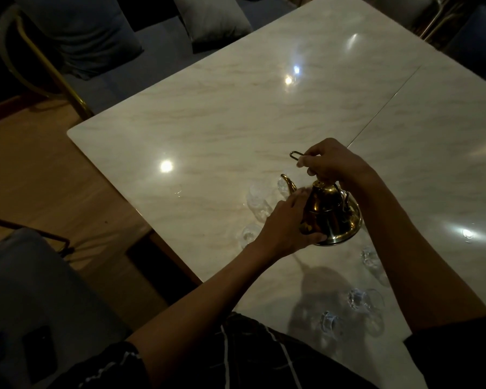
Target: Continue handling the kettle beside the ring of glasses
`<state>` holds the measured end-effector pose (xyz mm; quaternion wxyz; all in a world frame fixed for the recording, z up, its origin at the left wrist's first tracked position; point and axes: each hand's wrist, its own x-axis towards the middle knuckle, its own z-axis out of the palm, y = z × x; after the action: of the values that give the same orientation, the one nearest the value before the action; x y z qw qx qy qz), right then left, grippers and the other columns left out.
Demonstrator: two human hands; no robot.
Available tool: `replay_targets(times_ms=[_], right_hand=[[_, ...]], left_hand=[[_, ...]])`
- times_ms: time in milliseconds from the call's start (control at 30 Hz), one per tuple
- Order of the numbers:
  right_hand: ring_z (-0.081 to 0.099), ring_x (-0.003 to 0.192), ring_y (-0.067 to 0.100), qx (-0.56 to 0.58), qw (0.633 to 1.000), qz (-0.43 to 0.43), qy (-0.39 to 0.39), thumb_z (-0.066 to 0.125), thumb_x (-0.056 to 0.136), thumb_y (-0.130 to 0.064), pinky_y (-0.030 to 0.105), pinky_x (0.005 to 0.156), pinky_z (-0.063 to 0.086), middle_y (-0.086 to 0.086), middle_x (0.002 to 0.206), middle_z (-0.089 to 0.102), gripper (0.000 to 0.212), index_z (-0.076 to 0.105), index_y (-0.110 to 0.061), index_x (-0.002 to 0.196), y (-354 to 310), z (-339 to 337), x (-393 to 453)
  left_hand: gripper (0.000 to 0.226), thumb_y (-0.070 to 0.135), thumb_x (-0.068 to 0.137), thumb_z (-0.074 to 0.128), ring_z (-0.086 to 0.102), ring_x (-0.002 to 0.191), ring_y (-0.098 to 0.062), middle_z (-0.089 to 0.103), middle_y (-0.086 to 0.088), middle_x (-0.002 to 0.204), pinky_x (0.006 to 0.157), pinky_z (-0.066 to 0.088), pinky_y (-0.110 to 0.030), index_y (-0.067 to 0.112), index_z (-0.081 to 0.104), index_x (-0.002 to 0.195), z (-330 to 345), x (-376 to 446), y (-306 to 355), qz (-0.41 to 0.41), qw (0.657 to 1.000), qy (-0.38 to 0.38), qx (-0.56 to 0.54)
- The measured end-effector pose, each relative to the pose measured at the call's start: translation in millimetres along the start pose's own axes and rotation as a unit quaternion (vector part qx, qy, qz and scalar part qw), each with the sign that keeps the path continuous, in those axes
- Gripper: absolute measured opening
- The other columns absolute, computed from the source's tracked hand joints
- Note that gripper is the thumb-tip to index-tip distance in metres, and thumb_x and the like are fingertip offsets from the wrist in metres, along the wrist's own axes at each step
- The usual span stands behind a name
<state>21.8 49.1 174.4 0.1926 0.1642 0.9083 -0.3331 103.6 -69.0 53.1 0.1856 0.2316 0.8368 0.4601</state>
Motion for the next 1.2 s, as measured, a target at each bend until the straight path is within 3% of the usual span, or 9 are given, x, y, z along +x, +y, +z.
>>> replay_targets(times_ms=[200,367,867,1200], right_hand=[[0.05,0.052,0.013,0.002,1.0,0.002,-0.001,0.06,0.095,-0.012,0.02,0.045,0.039,0.009,0.073,0.062,0.022,0.071,0.002,0.108,-0.1,-0.4,-0.6],[0.05,0.053,0.013,0.0,1.0,-0.001,0.001,0.06,0.095,-0.013,0.019,0.045,0.039,0.009,0.072,0.062,0.022,0.072,0.002,0.108,0.0,-0.4,-1.9],[0.05,0.053,0.013,-0.001,1.0,0.003,-0.001,0.061,0.094,-0.012,0.021,0.048,0.04,0.009,0.073,0.062,0.022,0.072,0.001,0.108,0.9,-0.9,-1.7],[0.049,0.051,0.012,0.003,1.0,0.004,-0.001,0.06,0.095,-0.011,0.014,0.037,0.038,0.01,0.072,0.061,0.022,0.072,0.002,0.108,0.9,-1.9,-1.1]], left_hand=[[0.109,0.047,0.077,0.083,0.04,0.14,-0.034,0.029,-0.006,0.164,0.114,0.039,-0.049,0.021,0.018,0.161,1.4,-0.1,-0.5,-0.007,1.0,-0.002,0.002],[0.106,0.042,0.079,0.084,0.037,0.144,-0.031,0.031,-0.008,0.164,0.116,0.034,-0.045,0.017,0.021,0.16,0.7,-1.5,2.6,0.005,1.0,0.004,0.001],[0.11,0.049,0.077,0.083,0.042,0.139,-0.033,0.029,-0.004,0.164,0.111,0.042,-0.048,0.023,0.016,0.161,6.2,0.9,-2.5,-0.005,1.0,-0.002,0.006],[0.109,0.047,0.079,0.083,0.037,0.144,-0.033,0.026,-0.005,0.166,0.115,0.037,-0.047,0.021,0.016,0.162,3.8,0.4,0.3,-0.002,1.0,0.001,0.005]])
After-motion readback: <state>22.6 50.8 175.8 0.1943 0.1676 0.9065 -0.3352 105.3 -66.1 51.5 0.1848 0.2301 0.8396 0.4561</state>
